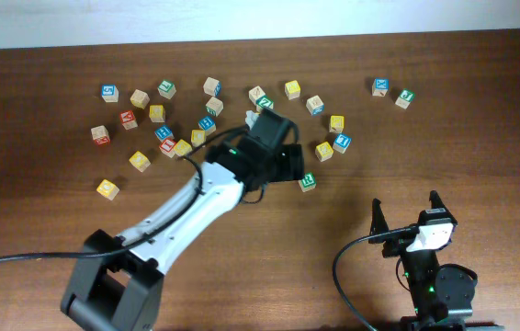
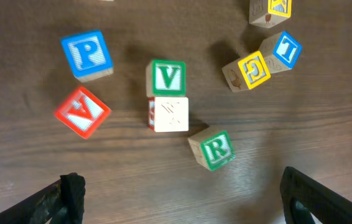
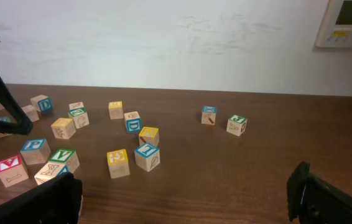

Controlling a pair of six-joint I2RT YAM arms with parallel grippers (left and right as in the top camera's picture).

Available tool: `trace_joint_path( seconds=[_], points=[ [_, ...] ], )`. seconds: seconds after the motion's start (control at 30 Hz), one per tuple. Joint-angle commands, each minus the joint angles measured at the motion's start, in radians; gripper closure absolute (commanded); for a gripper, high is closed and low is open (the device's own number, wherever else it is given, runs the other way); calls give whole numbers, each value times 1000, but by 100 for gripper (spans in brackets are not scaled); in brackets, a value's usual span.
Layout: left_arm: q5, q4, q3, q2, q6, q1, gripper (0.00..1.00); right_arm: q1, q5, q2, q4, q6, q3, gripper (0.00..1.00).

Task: Spell out RSS
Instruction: 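Lower the left gripper and grasp the green R block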

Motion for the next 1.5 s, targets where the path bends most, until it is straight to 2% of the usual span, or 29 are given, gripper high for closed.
trace_joint_path(
  seconds=[0.0, 0.03, 0.07, 0.2, 0.3, 0.43, 0.47, 0.5, 0.53, 0.63, 0.7, 0.77, 0.9, 1.03, 1.2, 1.3, 1.33, 1.47],
  points=[
    [-124, 24, 0, 23, -196, -93, 7, -3, 2, -6, -5, 1, -5, 2],
    [-191, 24, 0, 52, -299, -122, 7, -3, 2, -6, -5, 1, -5, 2],
    [-190, 46, 0, 90, -382, -137, 7, -3, 2, -6, -5, 1, -5, 2],
    [-194, 187, 0, 146, -386, -212, 12, -3, 2, -6, -5, 1, -5, 2],
    [-274, 211, 0, 194, -505, -238, 16, -3, 2, -6, -5, 1, -5, 1],
    [-322, 240, 0, 281, -507, -237, 16, -3, 2, -6, -5, 1, -5, 2],
    [-344, 239, 0, 287, -499, -235, 27, -3, 2, -6, -5, 1, -5, 2],
    [-360, 241, 0, 288, -491, -235, 29, -3, 2, -6, -5, 1, -5, 2],
    [-383, 249, 0, 288, -457, -235, 38, -3, 2, -6, -5, 1, -5, 2],
    [-415, 251, 0, 288, -413, -235, 46, -3, 2, -6, -5, 1, -5, 2],
    [-436, 252, 0, 288, -413, -235, 58, -3, 2, -6, -5, 1, -5, 2],
    [-435, 251, 0, 288, -413, -235, 59, -3, 2, -6, -5, 1, -5, 2],
    [-402, 267, 0, 309, -413, -235, 53, -3, 2, -6, -5, 1, -5, 2],
    [-378, 274, 0, 323, -370, -235, 64, -3, 2, -6, -5, 1, -5, 2],
    [-378, 269, 0, 320, -368, -235, 63, -3, 2, -6, -5, 1, -5, 1],
    [-382, 258, 0, 293, -368, -235, 68, -3, 2, -6, -5, 1, -5, 2],
    [-386, 257, 0, 286, -368, -235, 75, -3, 2, -6, -5, 1, -5, 2],
    [-480, 168, 0, 240, -368, -235, 75, -3, 2, -6, -5, 1, -5, 2]
  ],
)
